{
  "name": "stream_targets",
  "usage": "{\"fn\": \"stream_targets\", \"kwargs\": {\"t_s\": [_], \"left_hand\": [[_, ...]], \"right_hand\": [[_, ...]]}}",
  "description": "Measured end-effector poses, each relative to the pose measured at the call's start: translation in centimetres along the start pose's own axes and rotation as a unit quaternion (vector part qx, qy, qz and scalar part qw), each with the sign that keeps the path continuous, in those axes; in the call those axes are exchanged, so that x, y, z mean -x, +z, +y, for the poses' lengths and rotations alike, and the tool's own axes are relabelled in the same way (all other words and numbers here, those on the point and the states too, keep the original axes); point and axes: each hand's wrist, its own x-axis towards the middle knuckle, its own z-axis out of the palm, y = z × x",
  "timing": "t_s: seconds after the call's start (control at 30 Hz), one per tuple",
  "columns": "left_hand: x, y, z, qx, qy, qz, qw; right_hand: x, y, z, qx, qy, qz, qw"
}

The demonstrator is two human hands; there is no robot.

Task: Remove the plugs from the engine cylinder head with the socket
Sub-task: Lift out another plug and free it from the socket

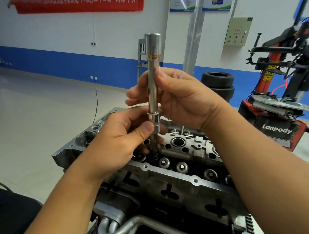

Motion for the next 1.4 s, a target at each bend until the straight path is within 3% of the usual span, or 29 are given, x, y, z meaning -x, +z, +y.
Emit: {"fn": "stream_targets", "kwargs": {"t_s": [0.2,0.37,0.7,0.77,0.87,1.07,1.17,1.27,1.33,1.4], "left_hand": [[-0.2,0.6,-0.6,-0.059,0.031,0.119,0.991],[0.0,0.2,0.0,-0.025,0.000,-0.024,0.999],[-0.1,0.7,-0.8,-0.104,0.040,0.116,0.987],[-0.1,0.5,-0.9,-0.121,0.029,0.087,0.988],[-0.1,0.4,-0.6,-0.047,0.008,0.003,0.999],[-0.2,0.8,-0.8,-0.048,0.034,0.083,0.995],[-0.1,0.7,-0.8,-0.037,0.044,0.095,0.994],[0.0,1.0,-0.6,-0.045,0.058,0.106,0.992],[0.1,1.3,-0.5,-0.079,0.058,0.136,0.986],[0.2,1.5,-0.3,-0.120,0.054,0.161,0.978]], "right_hand": [[-0.1,0.2,-0.1,0.007,-0.003,0.004,1.000],[-0.2,0.1,-0.3,0.012,-0.019,-0.017,1.000],[-0.2,-0.1,0.1,-0.016,-0.001,-0.014,1.000],[-0.3,-0.1,0.2,-0.021,-0.007,-0.013,1.000],[-0.2,-0.4,0.3,-0.028,-0.017,-0.013,0.999],[0.2,-0.3,-0.5,-0.023,0.023,-0.021,0.999],[0.9,0.7,-1.7,0.036,0.048,0.022,0.998],[2.0,3.2,-1.7,0.088,0.023,0.182,0.979],[2.9,5.5,-0.2,0.143,-0.042,0.339,0.929],[3.7,7.5,1.9,0.195,-0.087,0.437,0.873]]}}
